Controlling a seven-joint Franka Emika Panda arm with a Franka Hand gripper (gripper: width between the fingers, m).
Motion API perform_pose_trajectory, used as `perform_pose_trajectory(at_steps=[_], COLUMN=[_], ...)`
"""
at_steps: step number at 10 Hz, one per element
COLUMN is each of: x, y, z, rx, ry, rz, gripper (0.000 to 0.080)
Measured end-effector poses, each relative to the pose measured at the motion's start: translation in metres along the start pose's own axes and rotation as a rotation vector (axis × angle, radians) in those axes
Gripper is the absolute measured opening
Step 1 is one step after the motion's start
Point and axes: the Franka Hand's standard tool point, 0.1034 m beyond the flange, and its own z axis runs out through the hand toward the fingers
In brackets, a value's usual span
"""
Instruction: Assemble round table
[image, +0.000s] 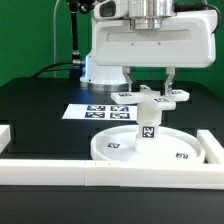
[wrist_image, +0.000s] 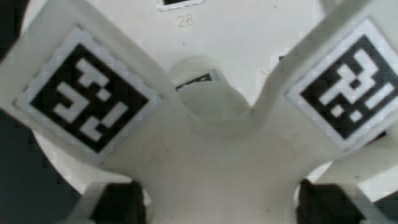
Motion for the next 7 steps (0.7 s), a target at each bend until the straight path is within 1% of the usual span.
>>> perform_pose_trajectory(at_steps=[1, 3, 4, 5, 7], x=[0.0001, -0.0003, -0.0005, -0.0002, 0.0010], y=[0.0001, 0.0018, 0.0016, 0.0017, 0.0031], z=[0.0000, 0.0004, 0.0004, 0.0006, 0.0008], rx=[0.002, 0.024, 0.027, 0.036, 0.051], ry=[-0.001, -0.016, -0.018, -0.016, -0.019], rz=[0.054, 0.301, 0.380, 0.502, 0.638], gripper=[0.0422, 0.0411, 0.0411, 0.0408, 0.0407])
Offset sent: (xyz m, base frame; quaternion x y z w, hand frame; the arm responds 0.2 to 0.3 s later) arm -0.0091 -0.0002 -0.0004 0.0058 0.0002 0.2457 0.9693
